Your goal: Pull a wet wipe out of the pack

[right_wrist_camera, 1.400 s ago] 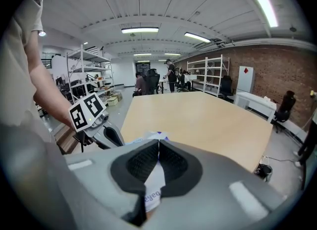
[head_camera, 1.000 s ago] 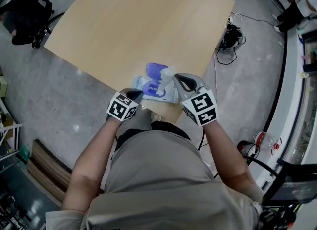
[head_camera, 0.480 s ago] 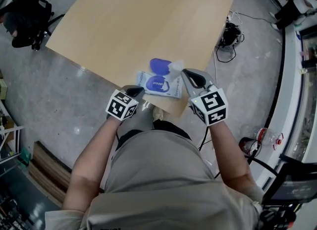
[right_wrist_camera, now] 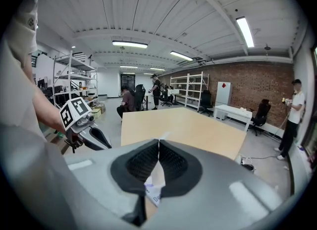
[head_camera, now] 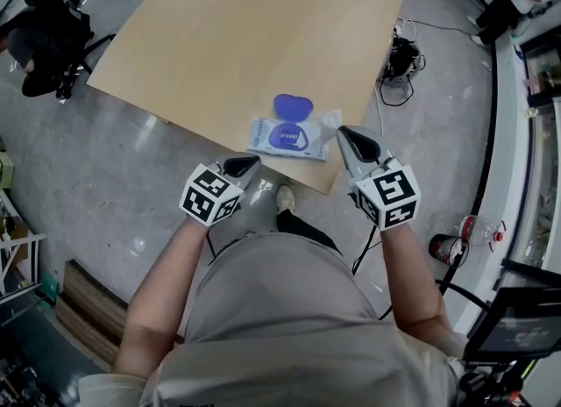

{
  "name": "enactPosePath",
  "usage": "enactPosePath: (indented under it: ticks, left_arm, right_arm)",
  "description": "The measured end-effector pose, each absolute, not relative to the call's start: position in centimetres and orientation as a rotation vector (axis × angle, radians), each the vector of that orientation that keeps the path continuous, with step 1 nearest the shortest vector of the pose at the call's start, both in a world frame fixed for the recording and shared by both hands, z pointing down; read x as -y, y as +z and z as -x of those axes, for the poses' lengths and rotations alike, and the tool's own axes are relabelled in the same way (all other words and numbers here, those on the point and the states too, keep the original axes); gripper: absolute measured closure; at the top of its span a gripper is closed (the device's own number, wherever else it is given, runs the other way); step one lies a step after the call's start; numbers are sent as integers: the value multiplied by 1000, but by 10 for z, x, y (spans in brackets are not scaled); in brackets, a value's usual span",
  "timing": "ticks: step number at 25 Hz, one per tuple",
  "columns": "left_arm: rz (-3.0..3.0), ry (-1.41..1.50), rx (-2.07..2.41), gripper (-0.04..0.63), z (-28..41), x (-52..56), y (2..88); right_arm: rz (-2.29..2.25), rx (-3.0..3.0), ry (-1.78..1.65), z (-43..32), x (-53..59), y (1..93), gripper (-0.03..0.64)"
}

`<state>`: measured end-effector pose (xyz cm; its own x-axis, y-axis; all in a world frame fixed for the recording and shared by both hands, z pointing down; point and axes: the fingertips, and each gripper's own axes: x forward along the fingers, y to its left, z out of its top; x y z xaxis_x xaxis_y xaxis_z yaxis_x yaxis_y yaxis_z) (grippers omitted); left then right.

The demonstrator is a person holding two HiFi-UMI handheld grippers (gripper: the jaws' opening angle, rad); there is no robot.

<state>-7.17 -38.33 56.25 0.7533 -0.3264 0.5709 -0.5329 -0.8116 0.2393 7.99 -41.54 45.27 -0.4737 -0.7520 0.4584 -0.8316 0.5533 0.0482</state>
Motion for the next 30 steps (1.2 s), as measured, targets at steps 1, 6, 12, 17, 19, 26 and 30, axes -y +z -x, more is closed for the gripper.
enactPosePath:
  ticks: [1, 6, 12, 17, 19, 26, 30]
  left_arm:
    - [-2570, 714, 662, 594, 76, 380, 555]
    - [-2624, 649, 671, 594, 97, 351, 516]
    - [-2701, 560, 652, 594, 117, 300, 472]
    - [-2770, 480, 594, 594, 122, 242, 440]
    - [-2788, 462, 581, 594, 124, 223, 428]
    - [-2821, 401, 637, 594, 121, 162, 394]
    - [-2838, 394, 674, 594, 99, 118, 379]
  right_arm:
    - [-1292, 2360, 250, -79, 409, 450, 611]
    - [-1352, 2350, 235, -70, 365, 435, 611]
    - [-1432, 2345, 244, -52, 300, 416, 611]
    - [-1477, 2351, 263, -39, 237, 403, 611]
    - [-1479, 2363, 275, -35, 216, 398, 612]
    - [-1394, 2429, 240, -34, 150, 377, 611]
    - [-1359, 2469, 219, -53, 104, 370, 611]
